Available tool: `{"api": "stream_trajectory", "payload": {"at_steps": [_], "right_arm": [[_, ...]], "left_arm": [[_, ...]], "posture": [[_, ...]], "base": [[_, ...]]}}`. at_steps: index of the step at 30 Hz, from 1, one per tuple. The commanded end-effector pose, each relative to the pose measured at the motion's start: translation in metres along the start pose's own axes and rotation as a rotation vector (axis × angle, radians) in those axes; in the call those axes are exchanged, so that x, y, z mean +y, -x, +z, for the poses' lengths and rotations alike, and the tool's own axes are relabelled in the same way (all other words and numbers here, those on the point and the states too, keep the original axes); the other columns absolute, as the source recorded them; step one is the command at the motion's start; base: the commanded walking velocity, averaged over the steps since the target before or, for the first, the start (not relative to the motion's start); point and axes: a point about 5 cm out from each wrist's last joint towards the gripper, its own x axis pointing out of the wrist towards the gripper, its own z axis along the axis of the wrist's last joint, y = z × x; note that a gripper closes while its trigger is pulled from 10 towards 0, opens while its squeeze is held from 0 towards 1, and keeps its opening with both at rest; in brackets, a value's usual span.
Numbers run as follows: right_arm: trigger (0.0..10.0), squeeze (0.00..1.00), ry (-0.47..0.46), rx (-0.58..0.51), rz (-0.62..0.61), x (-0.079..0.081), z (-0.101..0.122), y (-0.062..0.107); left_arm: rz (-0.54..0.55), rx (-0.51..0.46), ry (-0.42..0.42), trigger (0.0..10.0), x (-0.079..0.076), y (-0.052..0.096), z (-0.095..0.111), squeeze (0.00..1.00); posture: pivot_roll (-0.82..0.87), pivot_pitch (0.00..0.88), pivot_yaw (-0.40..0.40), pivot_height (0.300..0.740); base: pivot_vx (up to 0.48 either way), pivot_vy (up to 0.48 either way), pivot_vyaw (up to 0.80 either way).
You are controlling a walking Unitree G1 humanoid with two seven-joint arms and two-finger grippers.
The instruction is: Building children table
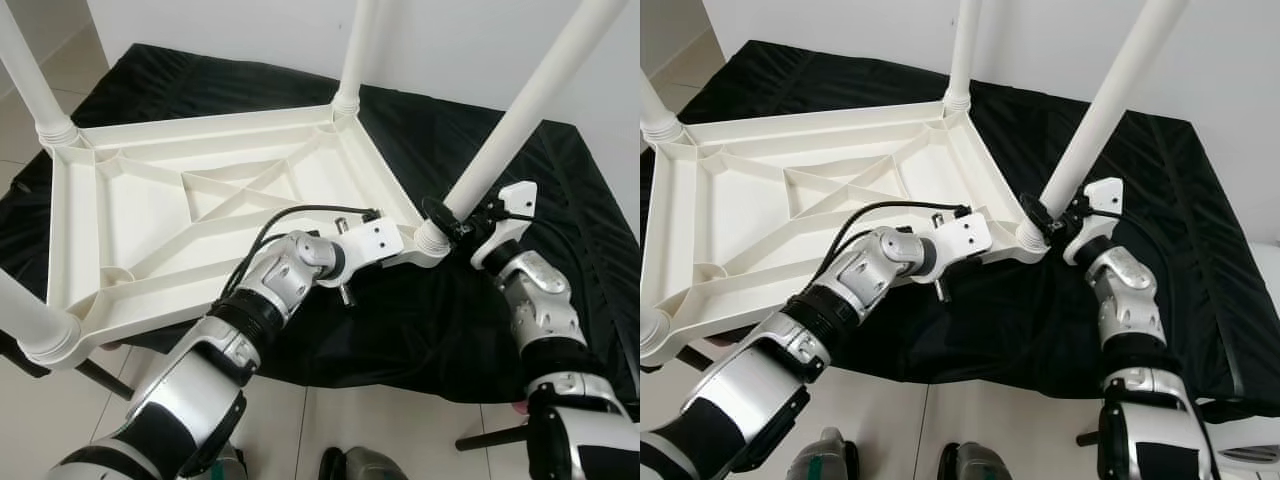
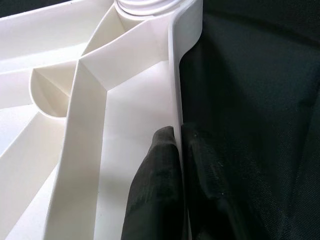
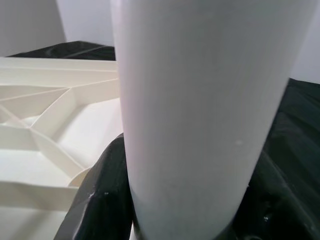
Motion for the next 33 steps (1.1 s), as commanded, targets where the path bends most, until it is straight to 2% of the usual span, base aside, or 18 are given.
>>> {"api": "stream_trajectory", "payload": {"at_steps": [1,7,11,12,13,18,23,27,29,32,33], "right_arm": [[10.0,0.00,-0.041,-0.008,-0.072,0.000,-0.001,0.001],[10.0,0.00,-0.065,-0.031,-0.114,0.015,-0.002,-0.001],[10.0,0.00,-0.062,-0.036,-0.126,0.019,-0.003,-0.001],[10.0,0.00,-0.073,-0.042,-0.191,0.029,-0.004,-0.002],[10.0,0.00,-0.073,-0.042,-0.191,0.029,-0.004,-0.002],[10.0,0.00,-0.084,-0.030,-0.309,0.049,-0.006,-0.005],[10.0,0.00,-0.080,-0.024,-0.335,0.053,-0.006,-0.005],[10.0,0.00,-0.042,0.009,-0.486,0.064,-0.010,-0.002],[10.0,0.00,-0.042,0.009,-0.486,0.064,-0.010,-0.002],[10.0,0.00,-0.017,0.018,-0.587,0.070,-0.010,0.001],[10.0,0.00,-0.017,0.018,-0.587,0.070,-0.010,0.001]], "left_arm": [[-0.050,0.060,0.013,10.0,-0.012,-0.005,-0.014,0.00],[-0.054,0.058,0.014,10.0,-0.013,-0.005,-0.014,0.00],[-0.055,0.057,0.014,10.0,-0.014,-0.005,-0.014,0.00],[-0.056,0.058,0.012,10.0,-0.014,-0.006,-0.014,0.00],[-0.056,0.058,0.012,10.0,-0.014,-0.006,-0.014,0.00],[-0.058,0.058,0.011,10.0,-0.016,-0.006,-0.014,0.00],[-0.058,0.059,0.011,10.0,-0.016,-0.006,-0.014,0.00],[-0.056,0.058,0.010,10.0,-0.016,-0.006,-0.014,0.00],[-0.056,0.058,0.010,10.0,-0.016,-0.006,-0.014,0.00],[-0.057,0.057,0.010,10.0,-0.017,-0.006,-0.014,0.00],[-0.057,0.057,0.010,10.0,-0.017,-0.006,-0.014,0.00]], "posture": [[0.03,0.072,-0.068,0.740],[0.03,0.069,-0.069,0.740],[0.03,0.069,-0.069,0.740],[0.03,0.065,-0.073,0.740],[0.03,0.065,-0.073,0.740],[0.04,0.057,-0.077,0.740],[0.04,0.055,-0.079,0.740],[0.04,0.048,-0.084,0.740],[0.04,0.048,-0.084,0.740],[0.04,0.043,-0.085,0.740],[0.04,0.043,-0.085,0.740]], "base": [[0.000,0.000,0.00],[0.000,0.000,0.00],[0.000,0.000,0.00],[0.000,0.000,0.00],[0.000,0.000,0.00],[0.000,0.000,0.00],[0.000,0.000,0.00],[0.000,0.000,0.00],[0.000,0.000,0.00],[0.000,0.000,0.00],[0.000,0.000,0.00]]}}
